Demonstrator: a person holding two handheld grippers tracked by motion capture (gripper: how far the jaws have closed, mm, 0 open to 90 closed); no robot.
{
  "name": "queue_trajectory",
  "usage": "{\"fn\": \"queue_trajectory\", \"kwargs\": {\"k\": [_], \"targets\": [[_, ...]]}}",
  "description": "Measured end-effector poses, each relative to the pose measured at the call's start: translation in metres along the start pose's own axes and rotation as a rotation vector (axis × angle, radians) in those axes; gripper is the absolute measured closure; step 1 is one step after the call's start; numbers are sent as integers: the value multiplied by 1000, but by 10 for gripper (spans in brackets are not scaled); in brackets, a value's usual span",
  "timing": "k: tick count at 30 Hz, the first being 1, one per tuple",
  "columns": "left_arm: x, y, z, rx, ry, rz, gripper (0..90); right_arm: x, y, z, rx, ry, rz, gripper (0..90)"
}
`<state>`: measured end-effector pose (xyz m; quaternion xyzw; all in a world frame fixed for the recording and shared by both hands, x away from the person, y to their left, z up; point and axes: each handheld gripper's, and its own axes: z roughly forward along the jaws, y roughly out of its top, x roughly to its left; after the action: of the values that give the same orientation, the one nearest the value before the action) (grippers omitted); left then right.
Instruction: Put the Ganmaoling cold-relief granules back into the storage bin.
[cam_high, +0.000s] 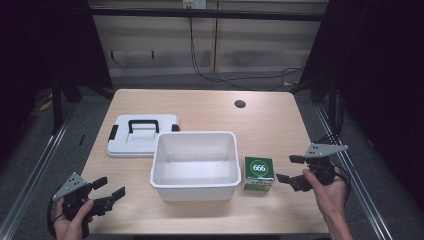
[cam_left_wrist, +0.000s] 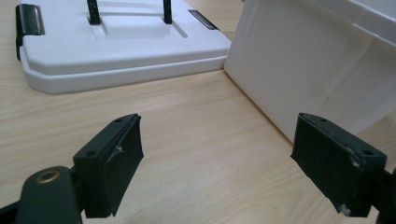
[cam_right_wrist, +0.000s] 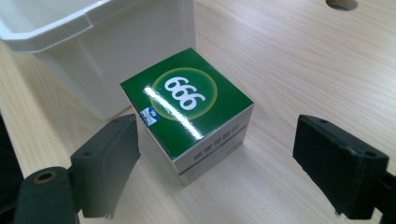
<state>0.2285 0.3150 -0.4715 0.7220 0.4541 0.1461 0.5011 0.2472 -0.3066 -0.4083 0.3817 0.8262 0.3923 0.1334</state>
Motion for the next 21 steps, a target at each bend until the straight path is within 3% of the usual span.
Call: {"fn": "queue_trajectory", "kwargs": {"k": [8,15,21], "targets": [[0,-1,-2,-1,5,-2,159,-2,14,0,37,7,-62,133],[1,-1,-3,-2,-2,-7,159,3,36,0,89,22,-169,132],[1,-1,-3,-3,-4,-9,159,6,50,3,126,54,-204,132]]}}
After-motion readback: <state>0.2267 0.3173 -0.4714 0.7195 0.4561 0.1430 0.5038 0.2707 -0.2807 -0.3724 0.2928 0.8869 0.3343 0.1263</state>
